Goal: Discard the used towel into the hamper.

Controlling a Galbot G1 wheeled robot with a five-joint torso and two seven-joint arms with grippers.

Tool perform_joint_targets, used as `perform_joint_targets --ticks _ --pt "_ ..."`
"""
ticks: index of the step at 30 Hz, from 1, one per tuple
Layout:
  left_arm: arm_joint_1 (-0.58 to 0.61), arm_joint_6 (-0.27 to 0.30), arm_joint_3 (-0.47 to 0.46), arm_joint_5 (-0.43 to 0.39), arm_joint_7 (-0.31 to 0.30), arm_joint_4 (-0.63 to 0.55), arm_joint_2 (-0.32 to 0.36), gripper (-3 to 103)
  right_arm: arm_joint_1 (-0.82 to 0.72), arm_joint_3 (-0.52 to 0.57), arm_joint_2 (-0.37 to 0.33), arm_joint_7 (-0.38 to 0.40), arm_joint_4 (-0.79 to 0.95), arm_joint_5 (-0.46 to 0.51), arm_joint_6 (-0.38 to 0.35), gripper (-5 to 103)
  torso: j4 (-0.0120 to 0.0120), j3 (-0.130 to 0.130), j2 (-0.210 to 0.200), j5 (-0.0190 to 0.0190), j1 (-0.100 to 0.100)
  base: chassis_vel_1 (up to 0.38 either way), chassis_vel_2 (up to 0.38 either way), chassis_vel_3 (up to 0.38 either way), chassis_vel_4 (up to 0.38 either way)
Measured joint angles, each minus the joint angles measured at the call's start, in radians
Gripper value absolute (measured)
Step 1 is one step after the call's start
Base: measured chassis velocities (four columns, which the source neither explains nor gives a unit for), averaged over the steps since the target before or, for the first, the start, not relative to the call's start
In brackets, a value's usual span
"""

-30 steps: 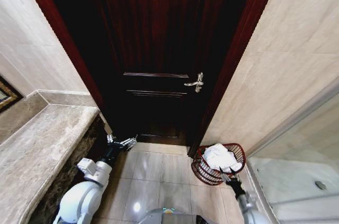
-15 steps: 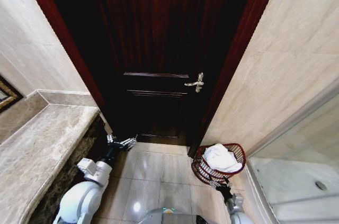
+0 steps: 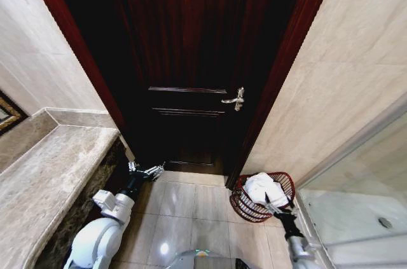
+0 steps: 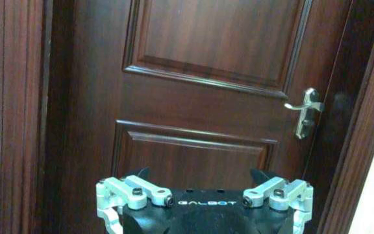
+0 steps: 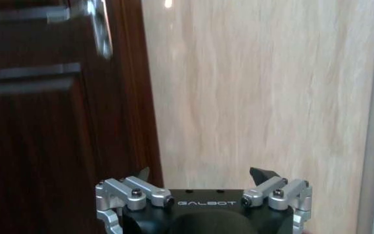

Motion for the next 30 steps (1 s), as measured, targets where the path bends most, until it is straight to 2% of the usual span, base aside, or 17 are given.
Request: perform_joint_targets --ticks 5,15,30 --pt "0.0 0.0 0.0 0.0 0.0 0.0 0.0 100 -0.058 0.051 0.003 0.02 0.141 0.043 -0.015 100 -0.0001 0.0 0.0 0.0001 0.0 0.0 0.0 0.0 0.0" --pt "0.0 0.0 0.0 0.0 0.0 0.0 0.0 100 -0.091 0.096 -0.001 0.028 0.307 0.073 -0.049 100 0.0 0.0 0.0 -0.0001 0.0 0.0 0.0 0.0 0.0" --pt "0.0 0.0 0.0 0.0 0.0 0.0 0.0 100 -0.1 0.1 0.004 0.04 0.361 0.079 -0.063 100 0.0001 0.0 0.0 0.0 0.0 0.0 0.0 0.0 0.0"
